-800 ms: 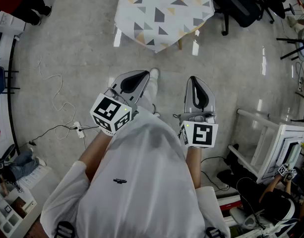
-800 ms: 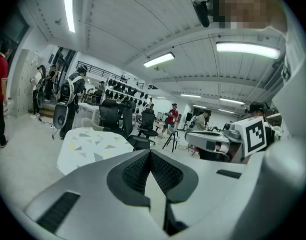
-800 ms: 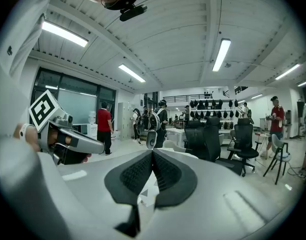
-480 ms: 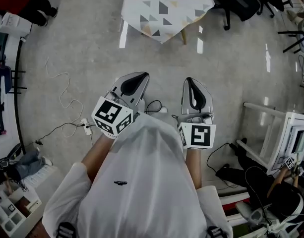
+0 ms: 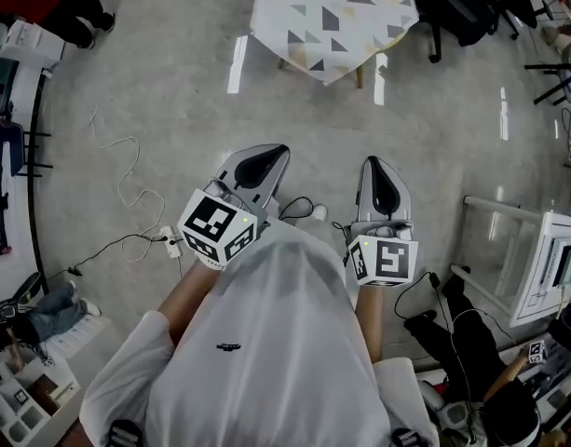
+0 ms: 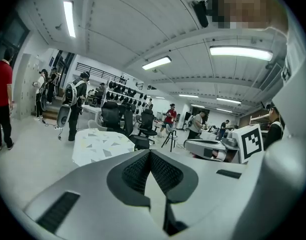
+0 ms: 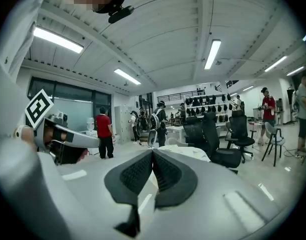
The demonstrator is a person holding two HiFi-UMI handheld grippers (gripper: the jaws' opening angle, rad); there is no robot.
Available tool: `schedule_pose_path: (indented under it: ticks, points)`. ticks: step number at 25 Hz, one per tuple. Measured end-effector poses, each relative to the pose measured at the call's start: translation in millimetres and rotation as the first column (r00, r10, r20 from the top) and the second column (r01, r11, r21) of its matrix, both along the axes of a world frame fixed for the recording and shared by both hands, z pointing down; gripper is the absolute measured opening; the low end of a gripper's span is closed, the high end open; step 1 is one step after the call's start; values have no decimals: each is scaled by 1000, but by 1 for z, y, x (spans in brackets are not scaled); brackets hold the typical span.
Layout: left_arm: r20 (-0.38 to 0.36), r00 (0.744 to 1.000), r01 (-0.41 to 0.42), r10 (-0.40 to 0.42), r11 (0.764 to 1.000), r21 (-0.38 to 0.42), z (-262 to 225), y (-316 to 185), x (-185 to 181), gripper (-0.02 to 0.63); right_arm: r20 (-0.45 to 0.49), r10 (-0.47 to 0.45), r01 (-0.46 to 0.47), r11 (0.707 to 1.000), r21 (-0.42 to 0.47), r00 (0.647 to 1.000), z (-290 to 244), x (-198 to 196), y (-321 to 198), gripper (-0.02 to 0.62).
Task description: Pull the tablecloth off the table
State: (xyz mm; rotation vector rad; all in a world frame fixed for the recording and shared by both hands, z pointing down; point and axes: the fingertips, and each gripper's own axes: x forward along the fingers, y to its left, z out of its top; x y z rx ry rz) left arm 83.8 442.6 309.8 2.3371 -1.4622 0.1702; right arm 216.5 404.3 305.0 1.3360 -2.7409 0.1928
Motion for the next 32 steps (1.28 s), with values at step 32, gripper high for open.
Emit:
schedule_pose_path:
  ticks: [32]
  points:
    - [-90, 991, -103, 104, 995, 9, 7, -164, -200, 6, 2, 93, -93, 995, -45, 996, 20, -203, -161, 14]
